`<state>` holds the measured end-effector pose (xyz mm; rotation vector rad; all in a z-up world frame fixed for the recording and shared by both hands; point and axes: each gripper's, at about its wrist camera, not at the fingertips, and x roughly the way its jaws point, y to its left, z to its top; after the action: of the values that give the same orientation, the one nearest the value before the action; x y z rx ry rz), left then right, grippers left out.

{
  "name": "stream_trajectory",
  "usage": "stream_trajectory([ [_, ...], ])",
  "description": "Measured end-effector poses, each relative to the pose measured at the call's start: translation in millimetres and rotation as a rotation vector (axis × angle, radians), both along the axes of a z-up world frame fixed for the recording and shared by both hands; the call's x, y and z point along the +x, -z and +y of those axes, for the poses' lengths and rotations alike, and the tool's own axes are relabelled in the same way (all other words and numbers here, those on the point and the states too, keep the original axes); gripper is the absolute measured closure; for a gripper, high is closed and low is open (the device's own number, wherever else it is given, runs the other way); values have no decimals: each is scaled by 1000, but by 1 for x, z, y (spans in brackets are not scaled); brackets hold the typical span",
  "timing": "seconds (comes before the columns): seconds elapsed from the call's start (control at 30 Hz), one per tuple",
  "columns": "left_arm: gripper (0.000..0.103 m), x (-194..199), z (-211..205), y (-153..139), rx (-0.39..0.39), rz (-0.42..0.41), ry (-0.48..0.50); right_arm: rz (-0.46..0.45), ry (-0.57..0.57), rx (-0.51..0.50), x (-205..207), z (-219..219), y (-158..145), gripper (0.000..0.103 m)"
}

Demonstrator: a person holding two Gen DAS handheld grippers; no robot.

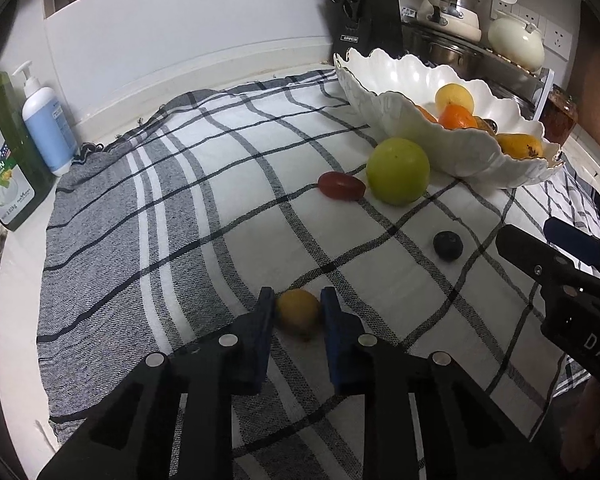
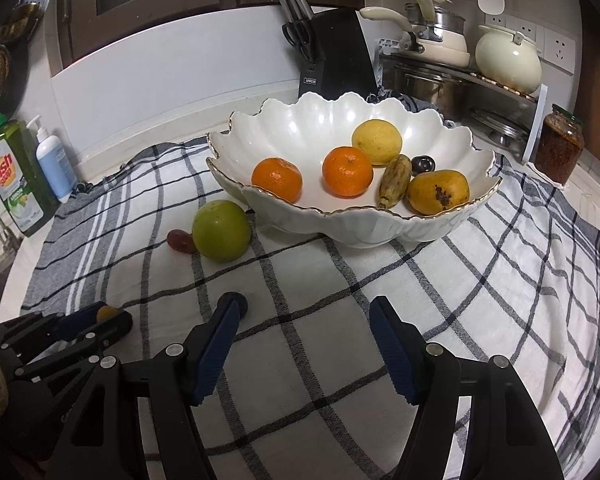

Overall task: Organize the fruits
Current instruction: 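Close the left tool on the small yellow fruit while the right tool closes on a dark plum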

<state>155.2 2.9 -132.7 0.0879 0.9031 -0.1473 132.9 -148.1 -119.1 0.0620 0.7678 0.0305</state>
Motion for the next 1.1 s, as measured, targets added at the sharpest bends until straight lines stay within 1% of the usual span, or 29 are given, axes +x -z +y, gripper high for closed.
stream_trajectory([
  [0.23,79,-4,8,-7,5,-18,-14,0,-34,9,1,7,0,36],
  [0.27,79,-4,10,-8,6,-20,-20,1,-43,10,2,10,1,38],
  [0.33,79,-5,15,-10,6,-27,-33,9,-66,13,4,15,2,46],
  [0.37,79,-5,18,-12,3,-29,-40,14,-78,15,6,17,3,49],
  [0.47,79,-4,25,-14,-2,-32,-57,20,-106,13,11,26,5,53],
  [0.6,79,-3,31,-15,-3,-36,-71,28,-128,7,17,33,8,55],
  [0.67,79,-3,34,-14,-6,-34,-76,36,-139,3,20,37,11,58],
  [0.83,79,-1,39,-13,-14,-30,-86,58,-147,-3,26,42,19,64],
  [0.9,79,-1,39,-13,-18,-30,-86,64,-147,-6,28,43,22,65],
  [0.97,79,0,40,-13,-19,-30,-86,72,-149,-5,30,44,24,70],
  [1.1,79,0,40,-13,-19,-29,-86,75,-151,-9,30,44,25,75],
])
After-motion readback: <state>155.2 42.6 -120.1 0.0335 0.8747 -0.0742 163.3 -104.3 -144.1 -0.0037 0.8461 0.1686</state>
